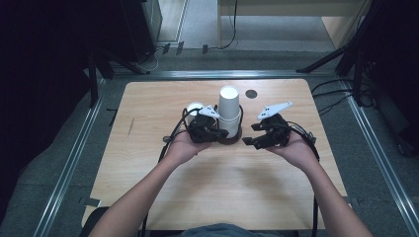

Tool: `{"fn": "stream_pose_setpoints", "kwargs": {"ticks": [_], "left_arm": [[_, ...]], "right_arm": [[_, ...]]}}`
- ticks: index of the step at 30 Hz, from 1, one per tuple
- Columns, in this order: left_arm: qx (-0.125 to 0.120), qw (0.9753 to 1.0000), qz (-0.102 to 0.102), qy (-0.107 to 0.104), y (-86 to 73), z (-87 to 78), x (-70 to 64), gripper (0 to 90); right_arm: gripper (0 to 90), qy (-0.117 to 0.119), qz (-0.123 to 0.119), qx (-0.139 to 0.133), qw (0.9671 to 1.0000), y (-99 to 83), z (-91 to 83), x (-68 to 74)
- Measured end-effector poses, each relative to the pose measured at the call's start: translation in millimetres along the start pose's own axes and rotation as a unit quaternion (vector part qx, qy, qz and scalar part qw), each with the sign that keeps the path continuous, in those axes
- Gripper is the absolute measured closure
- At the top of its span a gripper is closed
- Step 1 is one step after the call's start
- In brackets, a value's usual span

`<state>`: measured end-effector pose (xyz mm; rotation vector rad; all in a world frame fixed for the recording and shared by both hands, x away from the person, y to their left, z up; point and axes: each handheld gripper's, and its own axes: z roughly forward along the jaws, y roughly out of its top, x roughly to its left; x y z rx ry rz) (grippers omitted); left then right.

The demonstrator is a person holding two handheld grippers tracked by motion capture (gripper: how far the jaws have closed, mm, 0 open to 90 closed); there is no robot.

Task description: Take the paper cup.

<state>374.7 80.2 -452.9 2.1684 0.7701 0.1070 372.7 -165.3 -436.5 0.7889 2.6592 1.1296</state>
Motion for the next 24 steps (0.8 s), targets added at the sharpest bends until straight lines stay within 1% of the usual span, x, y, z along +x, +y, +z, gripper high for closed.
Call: {"fn": "stream_pose_setpoints", "kwargs": {"ticks": [2, 3, 4, 6, 8, 9, 10, 12, 15, 17, 19, 21, 23, 24], "left_arm": [[-0.002, 1.0, 0.001, 0.004, 2.7, 0.4, 0.2, 88.9], [-0.001, 1.0, 0.0, 0.002, 4.0, 0.3, 0.9, 89.2], [-0.002, 1.0, 0.0, 0.004, 5.1, 0.5, 1.0, 89.3], [-0.003, 1.0, -0.003, 0.007, 6.9, 1.1, 2.0, 89.5], [-0.007, 0.9999, -0.01, 0.007, 8.5, 1.8, 2.7, 89.6], [-0.008, 0.9999, -0.009, 0.012, 9.2, 2.3, 2.5, 89.7], [-0.009, 0.9998, -0.008, 0.015, 9.5, 2.7, 2.6, 89.7], [-0.011, 0.9996, -0.016, 0.019, 9.4, 3.9, 3.7, 89.6], [-0.008, 0.9988, -0.03, 0.037, 10.2, 5.4, 4.5, 89.7], [-0.016, 0.9982, -0.037, 0.045, 10.8, 6.3, 2.5, 89.7], [-0.019, 0.9976, -0.034, 0.058, 10.7, 8.0, -1.2, 89.8], [-0.018, 0.9972, -0.029, 0.067, 10.0, 10.2, -2.8, 89.8], [-0.02, 0.9971, -0.026, 0.068, 8.9, 11.7, -2.7, 89.8], [-0.018, 0.9971, -0.028, 0.069, 8.7, 12.0, -2.0, 89.7]], "right_arm": [[35.0, 0.0, 0.002, 0.002, 1.0, 4.2, -0.9, -1.5], [35.1, -0.003, 0.004, 0.005, 1.0, 6.4, -1.3, -2.1], [35.1, -0.006, 0.004, 0.006, 1.0, 8.6, -1.8, -2.9], [35.1, -0.004, 0.007, 0.001, 1.0, 12.9, -3.9, -4.9], [35.1, -0.006, 0.013, -0.002, 0.9999, 16.9, -6.0, -6.3], [35.0, -0.004, 0.013, -0.003, 0.9999, 19.1, -6.9, -7.4], [35.0, -0.007, 0.012, -0.004, 0.9999, 21.9, -8.2, -8.4], [35.0, -0.005, 0.011, -0.005, 0.9999, 26.5, -9.9, -10.3], [35.0, -0.009, 0.01, -0.005, 0.9999, 34.0, -11.6, -13.4], [35.0, -0.011, 0.011, -0.008, 0.9998, 38.5, -12.2, -15.7], [34.6, -0.015, 0.013, -0.009, 0.9998, 44.2, -12.3, -18.5], [34.3, -0.015, 0.014, -0.011, 0.9997, 48.4, -12.0, -20.7], [34.0, -0.016, 0.014, -0.014, 0.9997, 53.4, -11.3, -22.4], [33.6, -0.016, 0.015, -0.014, 0.9997, 56.6, -10.9, -23.0]]}}
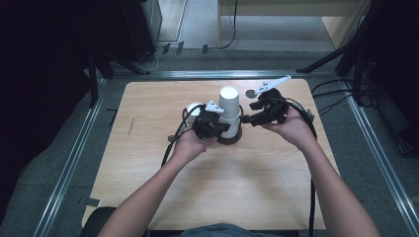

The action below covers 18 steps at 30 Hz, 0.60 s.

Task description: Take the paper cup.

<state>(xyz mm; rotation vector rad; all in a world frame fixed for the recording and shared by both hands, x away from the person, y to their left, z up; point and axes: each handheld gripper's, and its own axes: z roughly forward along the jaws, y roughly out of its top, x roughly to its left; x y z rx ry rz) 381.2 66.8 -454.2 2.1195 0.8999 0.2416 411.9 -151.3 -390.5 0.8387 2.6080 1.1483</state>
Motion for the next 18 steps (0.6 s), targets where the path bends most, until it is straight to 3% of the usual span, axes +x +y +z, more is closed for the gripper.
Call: {"fn": "stream_pose_setpoints", "kwargs": {"ticks": [5, 10, 18], "left_arm": [[-0.014, 0.9997, -0.013, 0.013, -0.8, -1.4, -0.1, 89.8], [-0.013, 0.9995, -0.009, 0.027, -1.7, 0.9, -1.3, 89.6], [-0.017, 0.9993, -0.01, 0.032, -2.8, 0.1, -1.5, 89.5]], "right_arm": [[32.3, -0.005, -0.001, -0.003, 1.0, 13.1, 3.3, -3.3], [30.0, -0.008, -0.009, 0.001, 0.9999, 24.4, 10.4, -5.8], [26.4, -0.005, -0.008, -0.003, 1.0, 38.1, 20.4, -5.0]]}}
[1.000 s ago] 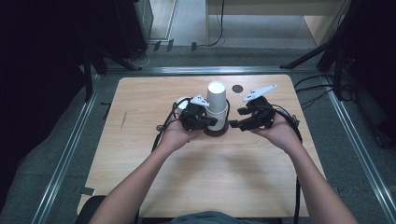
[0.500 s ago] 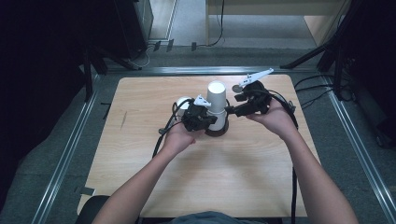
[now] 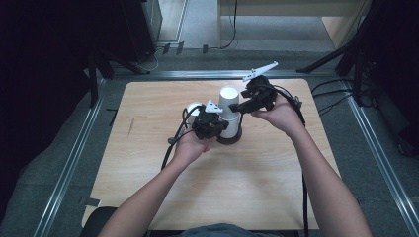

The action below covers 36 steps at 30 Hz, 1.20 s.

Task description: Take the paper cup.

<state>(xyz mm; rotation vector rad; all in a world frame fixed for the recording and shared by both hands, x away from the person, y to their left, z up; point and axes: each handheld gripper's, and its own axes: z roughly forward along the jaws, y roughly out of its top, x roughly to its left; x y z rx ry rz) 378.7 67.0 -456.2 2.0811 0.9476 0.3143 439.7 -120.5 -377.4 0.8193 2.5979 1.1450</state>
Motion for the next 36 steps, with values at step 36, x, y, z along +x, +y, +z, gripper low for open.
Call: {"fn": "stream_pose_setpoints", "kwargs": {"ticks": [36], "left_arm": [[-0.007, 1.0, -0.004, -0.002, -2.3, -0.5, 3.0, 86.8]], "right_arm": [[32.5, -0.011, -0.018, 0.034, 0.9992, 32.8, 18.0, 9.9]]}}
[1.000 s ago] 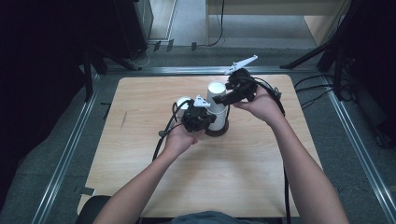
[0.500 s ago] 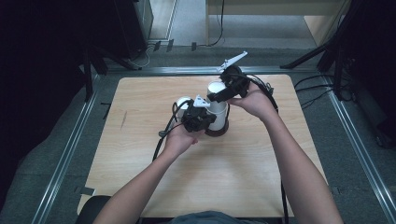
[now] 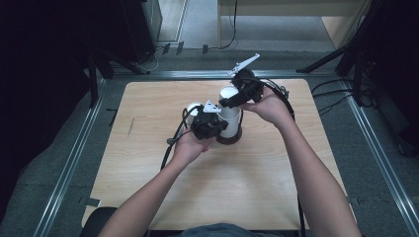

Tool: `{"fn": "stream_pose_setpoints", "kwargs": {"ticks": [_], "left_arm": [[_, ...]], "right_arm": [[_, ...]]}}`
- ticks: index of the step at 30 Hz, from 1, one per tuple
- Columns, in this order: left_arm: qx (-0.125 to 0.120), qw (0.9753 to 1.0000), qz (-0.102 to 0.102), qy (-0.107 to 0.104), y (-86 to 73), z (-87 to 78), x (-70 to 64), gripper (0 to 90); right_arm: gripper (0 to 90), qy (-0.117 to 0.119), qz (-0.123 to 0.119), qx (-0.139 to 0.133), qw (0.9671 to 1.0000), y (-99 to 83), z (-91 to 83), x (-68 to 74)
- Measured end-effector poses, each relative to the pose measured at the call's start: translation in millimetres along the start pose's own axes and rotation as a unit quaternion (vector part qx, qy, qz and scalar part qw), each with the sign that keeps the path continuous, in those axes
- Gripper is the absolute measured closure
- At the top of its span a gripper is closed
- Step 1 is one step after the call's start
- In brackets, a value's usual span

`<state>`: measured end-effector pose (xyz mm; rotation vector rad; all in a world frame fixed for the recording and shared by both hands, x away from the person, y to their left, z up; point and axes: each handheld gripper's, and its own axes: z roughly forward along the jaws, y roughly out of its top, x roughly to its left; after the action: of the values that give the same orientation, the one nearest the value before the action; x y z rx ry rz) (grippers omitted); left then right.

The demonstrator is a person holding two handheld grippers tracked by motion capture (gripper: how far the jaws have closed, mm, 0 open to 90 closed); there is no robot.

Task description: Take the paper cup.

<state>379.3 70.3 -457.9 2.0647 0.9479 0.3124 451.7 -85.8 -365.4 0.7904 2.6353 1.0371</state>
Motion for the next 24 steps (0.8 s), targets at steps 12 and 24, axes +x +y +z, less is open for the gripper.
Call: {"fn": "stream_pose_setpoints", "kwargs": {"ticks": [12, 24], "left_arm": [[0.002, 1.0, 0.004, -0.003, -1.2, -0.1, 1.4, 86.5], [0.0, 0.9999, 0.012, -0.004, -2.4, -0.4, 2.0, 85.6]], "right_arm": [[32.9, 0.0, 0.01, -0.005, 0.9999, 15.2, -22.4, 0.2], [33.3, -0.005, -0.008, -0.012, 0.9999, 31.3, -54.4, 6.8]]}}
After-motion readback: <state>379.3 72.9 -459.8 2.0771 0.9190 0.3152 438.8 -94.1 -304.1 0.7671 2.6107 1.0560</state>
